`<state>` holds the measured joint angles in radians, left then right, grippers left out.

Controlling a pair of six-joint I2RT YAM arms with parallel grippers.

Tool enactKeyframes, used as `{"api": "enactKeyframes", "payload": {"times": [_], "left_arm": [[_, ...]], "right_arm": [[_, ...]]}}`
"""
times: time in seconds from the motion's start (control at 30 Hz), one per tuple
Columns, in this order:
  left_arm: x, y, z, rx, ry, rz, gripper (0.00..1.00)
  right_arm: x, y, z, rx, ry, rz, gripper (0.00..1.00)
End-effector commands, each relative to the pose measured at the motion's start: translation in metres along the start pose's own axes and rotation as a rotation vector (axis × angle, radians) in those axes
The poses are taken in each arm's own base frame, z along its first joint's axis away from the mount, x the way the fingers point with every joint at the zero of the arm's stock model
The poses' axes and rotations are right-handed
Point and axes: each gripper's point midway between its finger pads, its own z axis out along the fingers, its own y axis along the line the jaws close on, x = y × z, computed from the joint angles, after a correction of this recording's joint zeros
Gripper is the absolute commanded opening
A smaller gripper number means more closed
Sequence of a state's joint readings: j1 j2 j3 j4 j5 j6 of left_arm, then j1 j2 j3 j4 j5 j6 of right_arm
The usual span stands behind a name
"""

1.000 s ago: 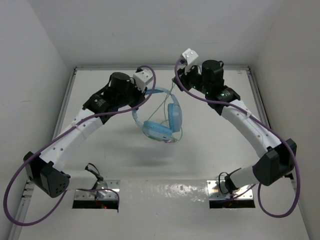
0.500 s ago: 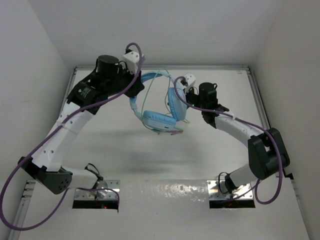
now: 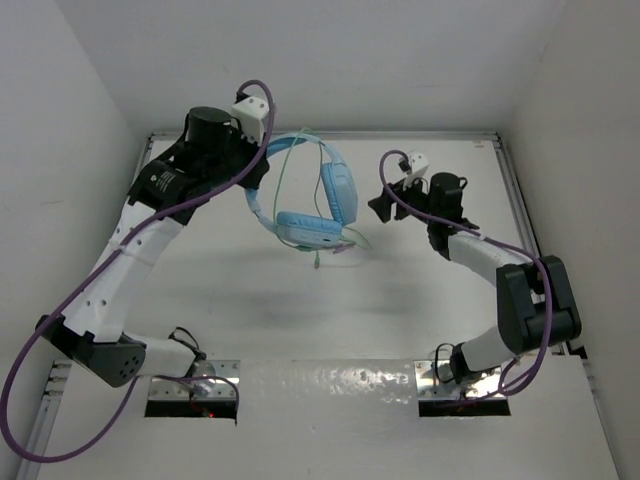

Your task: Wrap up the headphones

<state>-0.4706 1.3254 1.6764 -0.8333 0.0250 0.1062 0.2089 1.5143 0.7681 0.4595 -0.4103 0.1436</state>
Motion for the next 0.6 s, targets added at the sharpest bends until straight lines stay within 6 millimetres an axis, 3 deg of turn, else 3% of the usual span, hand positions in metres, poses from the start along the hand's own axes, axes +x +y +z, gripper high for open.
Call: {"api": "enactKeyframes", "payload": {"times": [0.0, 0.13, 0.17, 0.37, 0.47, 0.5, 0.57], "left_arm": [[-0.037, 0.005, -0.010, -0.026, -0.135, -0.025, 0.00], [-0.049, 0.005, -0.011, -0.028, -0.163, -0.030, 0.00], [-0.050, 0.005, -0.012, -0.026, -0.166, -0.033, 0.00], [-0.055, 0.004, -0.010, -0.025, -0.175, -0.049, 0.00], [-0.055, 0.003, -0.009, -0.019, -0.174, -0.050, 0.00], [-0.054, 0.003, -0.008, -0.017, -0.171, -0.052, 0.00], [-0.055, 0.003, -0.008, -0.017, -0.172, -0.054, 0.00]], "right_arm": [[0.002, 0.022, -0.009, -0.105, -0.049, -0.118, 0.66], [0.030, 0.049, -0.023, -0.256, -0.065, -0.231, 0.66], [0.047, 0.053, -0.030, -0.264, -0.046, -0.231, 0.66], [0.072, 0.063, -0.044, -0.280, -0.071, -0.245, 0.66], [0.079, 0.063, -0.033, -0.263, -0.041, -0.270, 0.66], [0.092, 0.061, -0.028, -0.259, 0.009, -0.248, 0.66], [0.091, 0.066, -0.016, -0.280, 0.015, -0.257, 0.66]]}}
